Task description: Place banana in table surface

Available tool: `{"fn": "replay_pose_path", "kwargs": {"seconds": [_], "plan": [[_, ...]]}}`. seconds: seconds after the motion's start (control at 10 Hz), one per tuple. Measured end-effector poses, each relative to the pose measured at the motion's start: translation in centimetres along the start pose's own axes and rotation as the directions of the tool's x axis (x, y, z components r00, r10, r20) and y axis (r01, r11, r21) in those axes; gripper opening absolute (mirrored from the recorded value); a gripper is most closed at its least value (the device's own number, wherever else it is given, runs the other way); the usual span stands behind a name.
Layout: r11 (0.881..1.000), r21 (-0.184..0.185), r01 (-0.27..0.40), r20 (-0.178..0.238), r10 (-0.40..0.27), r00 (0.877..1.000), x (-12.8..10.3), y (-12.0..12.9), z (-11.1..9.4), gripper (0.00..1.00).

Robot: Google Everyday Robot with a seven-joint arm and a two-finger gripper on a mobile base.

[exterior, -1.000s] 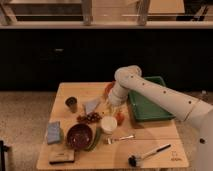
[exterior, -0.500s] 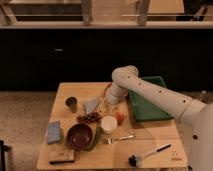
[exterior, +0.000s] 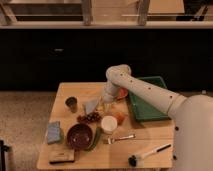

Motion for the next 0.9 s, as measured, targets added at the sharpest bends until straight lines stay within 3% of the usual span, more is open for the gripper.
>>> {"fn": "replay_pose_path", "kwargs": {"seconds": [0.2,0.4,0.6,0.9], "plan": [[1.0,0.0,-0.006,0.032,0.006,0.999,0.4,-0.1,0.7,0.36],[1.0,-0.002,-0.014,0.067,0.015,0.998,0.9,-0.5,2.0,0.61],[1.0,-0.011,-0.01,0.089,0.011,0.996,0.8,-0.6,2.7,0.77],[1.0,-0.013,-0.011,0.119,0.013,0.993,1.3,-0.5,3.0,0.8]]}}
